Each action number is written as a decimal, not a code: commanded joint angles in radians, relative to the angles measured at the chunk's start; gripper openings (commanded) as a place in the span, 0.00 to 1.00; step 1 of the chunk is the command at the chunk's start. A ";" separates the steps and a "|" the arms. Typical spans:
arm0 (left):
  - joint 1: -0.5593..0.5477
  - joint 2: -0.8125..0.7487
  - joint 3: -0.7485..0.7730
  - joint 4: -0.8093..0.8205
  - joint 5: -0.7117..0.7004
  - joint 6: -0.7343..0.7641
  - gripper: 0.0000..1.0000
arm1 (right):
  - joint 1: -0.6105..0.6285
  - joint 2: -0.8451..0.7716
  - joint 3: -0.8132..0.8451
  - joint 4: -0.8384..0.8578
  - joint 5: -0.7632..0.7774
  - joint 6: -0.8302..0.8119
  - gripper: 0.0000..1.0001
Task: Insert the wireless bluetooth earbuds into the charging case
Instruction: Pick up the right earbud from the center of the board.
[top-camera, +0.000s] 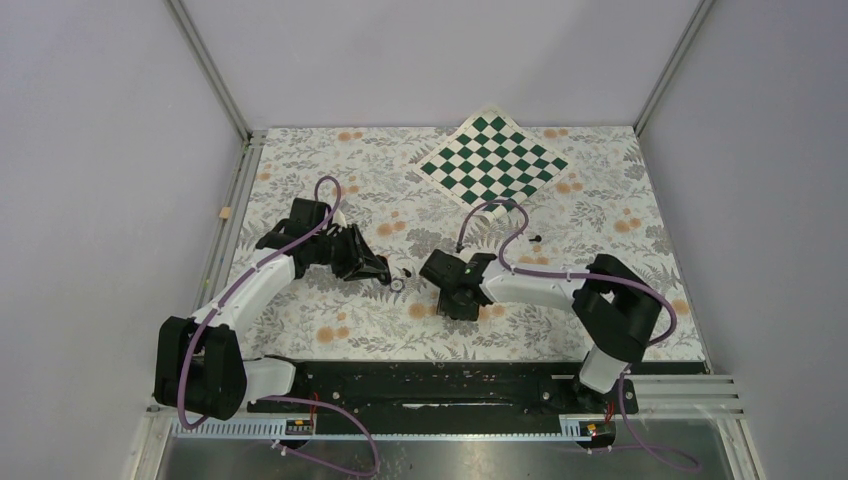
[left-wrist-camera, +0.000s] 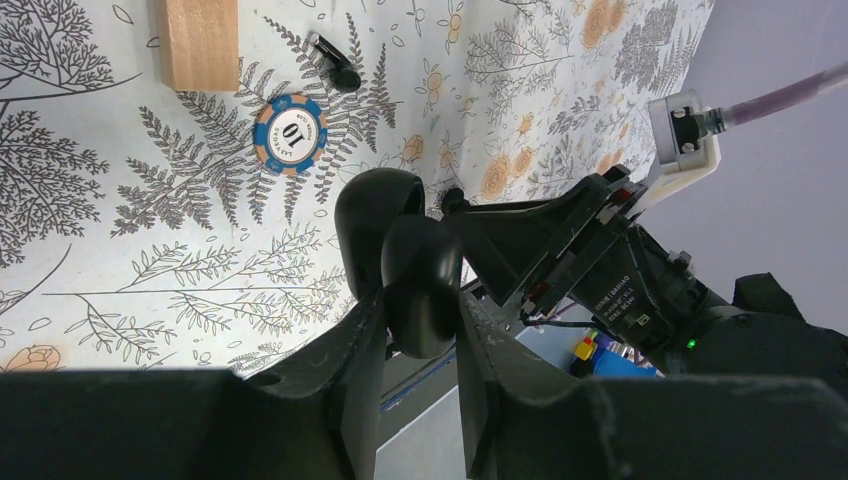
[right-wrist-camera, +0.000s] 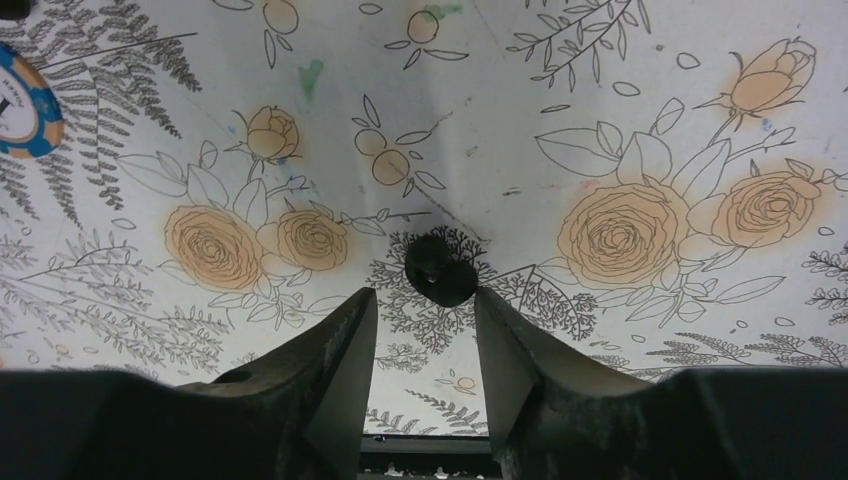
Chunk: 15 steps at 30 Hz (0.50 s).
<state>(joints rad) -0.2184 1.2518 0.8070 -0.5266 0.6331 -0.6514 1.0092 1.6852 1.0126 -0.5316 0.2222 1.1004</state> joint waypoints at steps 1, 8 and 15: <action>-0.001 -0.015 0.005 0.045 0.033 0.005 0.00 | 0.012 0.047 0.071 -0.108 0.098 0.030 0.46; -0.001 -0.010 0.007 0.045 0.036 0.008 0.00 | 0.008 0.080 0.091 -0.196 0.198 -0.059 0.42; -0.001 -0.006 0.003 0.055 0.040 0.005 0.00 | -0.033 -0.033 -0.019 -0.187 0.222 -0.178 0.42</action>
<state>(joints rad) -0.2184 1.2518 0.8070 -0.5205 0.6415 -0.6514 1.0092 1.7344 1.0534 -0.6468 0.3588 1.0164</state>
